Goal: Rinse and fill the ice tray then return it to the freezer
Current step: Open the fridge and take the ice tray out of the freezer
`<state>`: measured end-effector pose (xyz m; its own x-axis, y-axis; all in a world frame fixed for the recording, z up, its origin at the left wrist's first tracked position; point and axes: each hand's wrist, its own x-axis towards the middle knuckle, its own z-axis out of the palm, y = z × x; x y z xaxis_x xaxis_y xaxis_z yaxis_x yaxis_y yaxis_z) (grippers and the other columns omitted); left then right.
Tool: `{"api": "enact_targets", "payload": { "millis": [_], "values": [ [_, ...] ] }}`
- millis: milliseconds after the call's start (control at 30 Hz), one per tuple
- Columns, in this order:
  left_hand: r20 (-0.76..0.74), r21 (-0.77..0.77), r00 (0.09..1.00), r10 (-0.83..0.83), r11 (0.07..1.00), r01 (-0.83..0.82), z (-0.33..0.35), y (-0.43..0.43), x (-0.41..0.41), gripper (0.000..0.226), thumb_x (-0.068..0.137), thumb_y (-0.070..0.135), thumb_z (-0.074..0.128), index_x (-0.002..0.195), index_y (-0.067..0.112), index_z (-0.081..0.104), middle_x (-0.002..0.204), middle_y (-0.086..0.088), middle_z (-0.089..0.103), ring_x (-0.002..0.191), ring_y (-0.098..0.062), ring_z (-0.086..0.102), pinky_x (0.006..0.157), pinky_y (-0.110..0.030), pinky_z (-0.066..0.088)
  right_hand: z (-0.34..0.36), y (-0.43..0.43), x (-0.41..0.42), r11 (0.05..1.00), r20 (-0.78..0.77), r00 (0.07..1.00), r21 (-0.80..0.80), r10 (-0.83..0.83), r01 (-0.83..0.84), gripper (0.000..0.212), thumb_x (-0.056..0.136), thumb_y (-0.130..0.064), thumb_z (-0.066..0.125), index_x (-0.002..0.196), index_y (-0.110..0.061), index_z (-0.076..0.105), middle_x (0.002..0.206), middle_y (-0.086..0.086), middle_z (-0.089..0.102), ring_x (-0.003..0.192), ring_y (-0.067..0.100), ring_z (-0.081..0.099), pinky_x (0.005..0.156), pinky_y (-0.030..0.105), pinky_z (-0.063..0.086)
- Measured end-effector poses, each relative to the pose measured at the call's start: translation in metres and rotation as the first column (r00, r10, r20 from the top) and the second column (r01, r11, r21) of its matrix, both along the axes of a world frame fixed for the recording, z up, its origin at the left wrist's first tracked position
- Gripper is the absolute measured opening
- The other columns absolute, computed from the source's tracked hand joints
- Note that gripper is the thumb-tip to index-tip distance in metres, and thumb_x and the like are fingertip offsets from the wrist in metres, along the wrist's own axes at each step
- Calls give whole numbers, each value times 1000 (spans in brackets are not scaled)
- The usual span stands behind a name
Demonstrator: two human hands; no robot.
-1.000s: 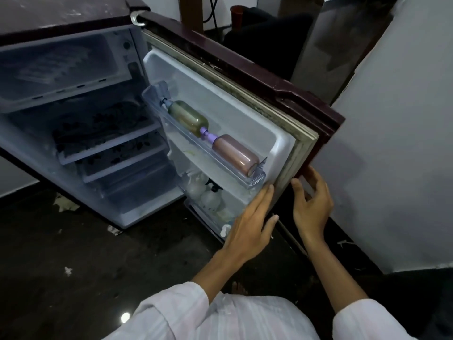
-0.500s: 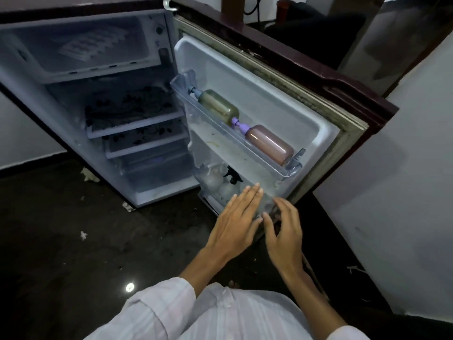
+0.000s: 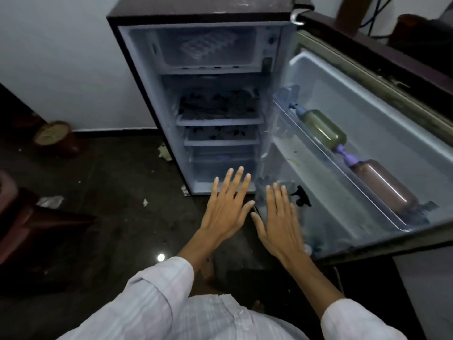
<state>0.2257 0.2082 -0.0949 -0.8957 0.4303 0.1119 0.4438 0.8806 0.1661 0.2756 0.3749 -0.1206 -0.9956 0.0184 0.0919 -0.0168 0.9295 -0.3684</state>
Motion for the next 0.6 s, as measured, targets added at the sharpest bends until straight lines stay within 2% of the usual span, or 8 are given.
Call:
{"api": "enact_targets", "payload": {
  "millis": [133,333,500,600],
  "values": [
    [7,-2,998,66,998,-66,5,-39,-56,68,102,52,19,160,17,12,168,-7,5,155,-28,4,123,-53,10,10,-33,-60,999,0,999,32,33,-33,79,96,-59,29,158,-17,5,166,5,0,153,23,-4,120,52,19],
    [-39,60,990,132,990,-130,21,-88,-146,71,100,56,14,160,17,16,168,-9,8,155,-28,5,123,-46,7,28,-76,-160,997,-28,998,62,53,-51,78,99,-60,30,158,-18,0,166,5,-5,152,23,-10,121,52,14],
    [-80,178,986,147,975,-131,37,-117,-221,63,105,46,35,159,15,23,167,-11,16,155,-29,12,123,-46,13,53,-97,-240,998,-78,996,59,41,-37,76,100,-57,33,158,-16,5,166,7,1,153,24,-6,121,52,17],
    [-83,258,980,182,954,-155,47,-125,-266,61,105,42,39,157,11,27,163,-15,25,152,-33,21,122,-50,24,68,-103,-287,997,-111,993,59,51,-45,76,100,-56,34,158,-14,9,166,9,5,153,25,-3,120,52,20]
  ]
}}
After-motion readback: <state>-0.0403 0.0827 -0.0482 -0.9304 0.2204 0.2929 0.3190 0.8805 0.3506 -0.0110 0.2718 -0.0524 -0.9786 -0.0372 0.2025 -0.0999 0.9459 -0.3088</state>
